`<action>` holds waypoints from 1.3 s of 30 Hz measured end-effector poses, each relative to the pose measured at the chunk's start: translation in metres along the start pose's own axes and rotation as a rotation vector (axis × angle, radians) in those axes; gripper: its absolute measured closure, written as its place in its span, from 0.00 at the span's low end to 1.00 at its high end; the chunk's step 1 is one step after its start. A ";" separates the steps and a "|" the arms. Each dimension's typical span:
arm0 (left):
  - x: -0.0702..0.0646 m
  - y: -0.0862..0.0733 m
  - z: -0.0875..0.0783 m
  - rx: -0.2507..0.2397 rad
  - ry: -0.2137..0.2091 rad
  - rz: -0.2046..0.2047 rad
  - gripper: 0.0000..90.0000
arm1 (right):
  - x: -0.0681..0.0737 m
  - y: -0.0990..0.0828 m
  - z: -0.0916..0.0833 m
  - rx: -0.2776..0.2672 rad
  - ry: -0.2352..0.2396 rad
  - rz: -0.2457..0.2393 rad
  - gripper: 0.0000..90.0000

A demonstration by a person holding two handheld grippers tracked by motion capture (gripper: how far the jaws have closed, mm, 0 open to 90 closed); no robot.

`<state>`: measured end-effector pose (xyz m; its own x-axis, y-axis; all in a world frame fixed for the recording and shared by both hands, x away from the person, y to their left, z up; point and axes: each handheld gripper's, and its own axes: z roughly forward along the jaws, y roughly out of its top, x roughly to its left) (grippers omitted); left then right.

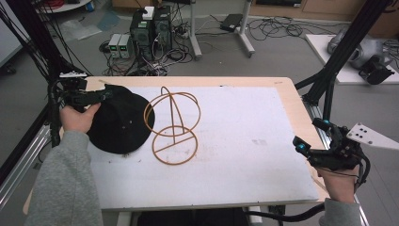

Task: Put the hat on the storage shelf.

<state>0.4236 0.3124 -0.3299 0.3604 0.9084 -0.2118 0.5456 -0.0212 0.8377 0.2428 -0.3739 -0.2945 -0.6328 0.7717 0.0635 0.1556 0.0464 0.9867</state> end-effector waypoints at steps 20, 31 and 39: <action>-0.004 0.003 -0.013 -0.040 0.031 0.021 0.97 | 0.003 0.002 0.000 -0.008 -0.015 -0.019 0.01; -0.007 0.012 -0.041 -0.074 0.004 0.045 0.97 | 0.004 0.004 -0.002 -0.019 -0.016 -0.022 0.01; -0.022 0.030 -0.069 -0.078 -0.045 0.084 0.97 | 0.006 0.004 -0.001 -0.019 -0.015 -0.020 0.01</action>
<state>0.3802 0.3209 -0.2654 0.4366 0.8853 -0.1603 0.4522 -0.0620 0.8897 0.2388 -0.3703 -0.2900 -0.6244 0.7800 0.0422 0.1288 0.0495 0.9904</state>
